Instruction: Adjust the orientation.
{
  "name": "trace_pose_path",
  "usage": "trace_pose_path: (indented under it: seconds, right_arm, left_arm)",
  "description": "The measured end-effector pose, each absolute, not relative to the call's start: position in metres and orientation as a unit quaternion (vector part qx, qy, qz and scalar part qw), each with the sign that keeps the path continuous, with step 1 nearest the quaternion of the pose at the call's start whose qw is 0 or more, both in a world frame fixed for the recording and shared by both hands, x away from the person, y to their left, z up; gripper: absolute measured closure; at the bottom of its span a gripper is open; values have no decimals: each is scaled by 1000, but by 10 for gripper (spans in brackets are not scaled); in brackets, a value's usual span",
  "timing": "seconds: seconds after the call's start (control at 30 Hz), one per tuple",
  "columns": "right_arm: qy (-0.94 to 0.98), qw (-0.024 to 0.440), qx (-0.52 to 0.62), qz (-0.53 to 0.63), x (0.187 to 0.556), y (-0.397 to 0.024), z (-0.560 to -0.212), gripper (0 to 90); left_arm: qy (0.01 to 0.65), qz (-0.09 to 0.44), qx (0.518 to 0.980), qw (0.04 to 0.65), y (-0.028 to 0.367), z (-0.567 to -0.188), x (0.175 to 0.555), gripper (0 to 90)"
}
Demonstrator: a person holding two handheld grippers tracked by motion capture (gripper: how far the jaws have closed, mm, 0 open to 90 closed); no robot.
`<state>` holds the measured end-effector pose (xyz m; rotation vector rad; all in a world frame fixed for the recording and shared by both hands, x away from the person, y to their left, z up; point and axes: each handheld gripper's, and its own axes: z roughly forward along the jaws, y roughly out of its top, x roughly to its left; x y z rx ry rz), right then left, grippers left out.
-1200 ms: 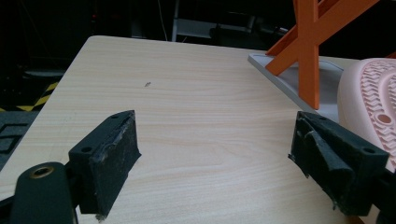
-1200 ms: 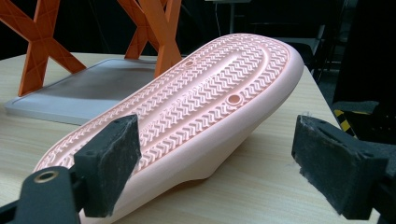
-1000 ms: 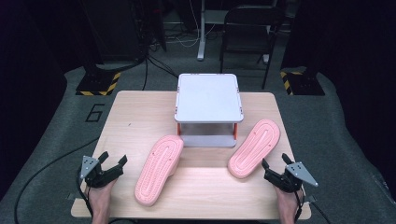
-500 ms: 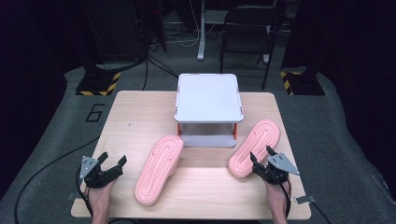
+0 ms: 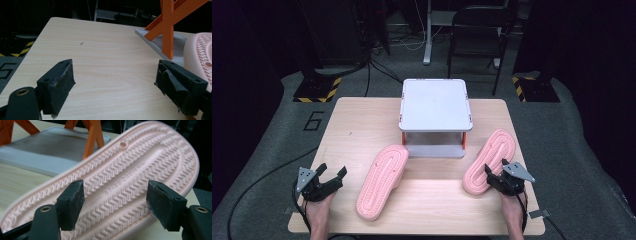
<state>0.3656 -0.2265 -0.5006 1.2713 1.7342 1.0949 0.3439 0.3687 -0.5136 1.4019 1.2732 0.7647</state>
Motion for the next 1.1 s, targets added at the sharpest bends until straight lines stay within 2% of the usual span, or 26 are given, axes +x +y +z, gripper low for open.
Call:
trace_pose_path:
  seconds: [0.27,0.6,0.7,0.73,1.03,1.1]
  right_arm:
    - [650,328,526,440,348,-259,-512,280]
    - [643,333,530,441,334,-269,-511,281]
    - [634,358,521,445,328,-265,-498,284]
    - [633,377,507,447,330,-261,-488,285]
    - [653,370,499,433,371,-243,-466,278]
    - [656,372,496,430,373,-245,-466,319]
  left_arm:
    - [534,316,585,521,370,-514,344,147]
    - [532,316,588,521,369,-514,344,148]
    - [533,316,587,521,369,-514,344,148]
    - [532,315,588,521,369,-514,344,148]
    - [536,315,584,522,371,-514,343,148]
    - [536,315,582,524,371,-514,344,148]
